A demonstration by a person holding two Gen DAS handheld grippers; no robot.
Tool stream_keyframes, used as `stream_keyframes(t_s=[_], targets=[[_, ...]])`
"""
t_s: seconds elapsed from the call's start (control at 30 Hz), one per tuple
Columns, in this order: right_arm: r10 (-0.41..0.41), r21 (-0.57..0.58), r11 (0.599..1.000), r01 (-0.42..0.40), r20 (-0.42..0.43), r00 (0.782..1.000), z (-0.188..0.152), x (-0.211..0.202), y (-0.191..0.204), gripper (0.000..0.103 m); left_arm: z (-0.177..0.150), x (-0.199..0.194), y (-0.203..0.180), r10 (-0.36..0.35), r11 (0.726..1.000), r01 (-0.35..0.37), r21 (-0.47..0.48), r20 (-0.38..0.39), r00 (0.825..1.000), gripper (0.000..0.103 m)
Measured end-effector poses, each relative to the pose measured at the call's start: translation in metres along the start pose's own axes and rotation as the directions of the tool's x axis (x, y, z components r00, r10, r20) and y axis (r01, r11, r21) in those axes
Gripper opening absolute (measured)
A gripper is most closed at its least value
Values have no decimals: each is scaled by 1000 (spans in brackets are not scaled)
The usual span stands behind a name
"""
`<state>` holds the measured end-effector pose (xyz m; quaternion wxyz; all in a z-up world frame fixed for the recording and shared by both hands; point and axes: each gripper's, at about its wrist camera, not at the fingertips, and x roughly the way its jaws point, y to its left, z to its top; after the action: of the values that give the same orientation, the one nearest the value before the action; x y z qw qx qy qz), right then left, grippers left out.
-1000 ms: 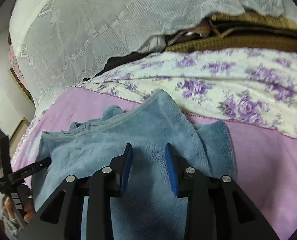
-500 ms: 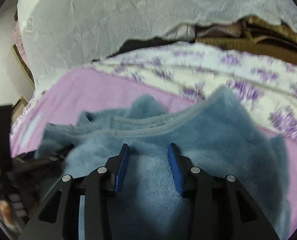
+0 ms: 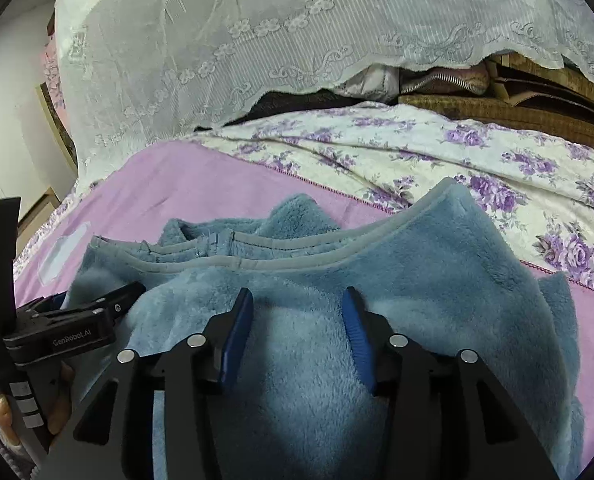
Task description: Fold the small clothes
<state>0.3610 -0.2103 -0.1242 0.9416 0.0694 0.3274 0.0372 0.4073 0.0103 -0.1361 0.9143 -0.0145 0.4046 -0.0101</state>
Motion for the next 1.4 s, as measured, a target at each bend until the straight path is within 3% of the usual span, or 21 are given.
stream_keyframes(t_s=[0.1,0.23,0.37,0.47,0.6,1.4], targets=[[-22,-9,1000,23,74,997,-5,-19,2,59,-8,-13,-1,25,1000,-25,16,43,999,99],[-51,-24,998,54,109,993,-14,-36,3,60,-20,-26,-2,53,998,-55,32,72,996,99],[-67,-17,997,69,93,993,-23,-43,0,61,-32,-37,1,64,997,-67,35,79,995,99],[-77,-65,995,81,51,996,-32,-44,6,72,-41,-43,3,77,996,-80,43,80,994,99],[-108,-110,988,111,33,994,-41,-48,11,76,-52,-43,5,76,996,-79,51,54,996,99],[-124,-58,991,123,-25,992,-90,-93,1,84,-111,-104,25,94,995,-95,21,67,993,99]])
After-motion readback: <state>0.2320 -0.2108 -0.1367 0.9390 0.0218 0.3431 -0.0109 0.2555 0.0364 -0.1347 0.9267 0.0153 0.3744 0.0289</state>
